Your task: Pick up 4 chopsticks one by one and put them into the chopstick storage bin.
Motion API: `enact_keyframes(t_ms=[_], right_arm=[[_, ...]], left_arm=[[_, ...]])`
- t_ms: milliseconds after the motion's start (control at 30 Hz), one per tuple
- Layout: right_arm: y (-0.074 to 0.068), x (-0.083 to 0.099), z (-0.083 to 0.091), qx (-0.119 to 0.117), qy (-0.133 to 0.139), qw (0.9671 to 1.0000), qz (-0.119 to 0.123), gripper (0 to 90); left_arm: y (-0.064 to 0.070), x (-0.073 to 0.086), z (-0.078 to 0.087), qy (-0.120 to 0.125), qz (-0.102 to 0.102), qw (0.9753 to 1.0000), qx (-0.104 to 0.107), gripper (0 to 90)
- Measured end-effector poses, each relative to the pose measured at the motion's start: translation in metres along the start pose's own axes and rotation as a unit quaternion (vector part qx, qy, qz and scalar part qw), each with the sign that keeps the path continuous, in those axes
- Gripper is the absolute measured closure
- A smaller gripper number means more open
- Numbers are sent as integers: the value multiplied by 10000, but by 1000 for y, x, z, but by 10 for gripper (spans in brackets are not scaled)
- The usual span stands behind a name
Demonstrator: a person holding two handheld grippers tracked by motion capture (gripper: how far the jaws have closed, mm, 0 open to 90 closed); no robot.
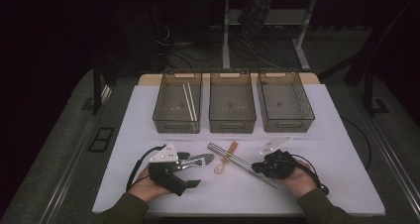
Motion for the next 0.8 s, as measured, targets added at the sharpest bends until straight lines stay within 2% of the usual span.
enact_keyframes(t_ms=[167,800], right_arm=[[2,-3,5,-22,76,10000,-25,856],[7,-22,26,-71,651,9978,-108,855]], left_arm=[[0,0,0,5,4,10000,-1,20],[0,0,0,0,0,10000,1,20]])
Point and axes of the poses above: each handheld gripper's, and its own axes: z roughly backward along the jaws, x roughly out of its underside, y roughly to its right, the point moved 9 cm from there along -z, roughly forward along the jaws, and after that the axes turned 13 degrees about y, right-handed, at the moved point
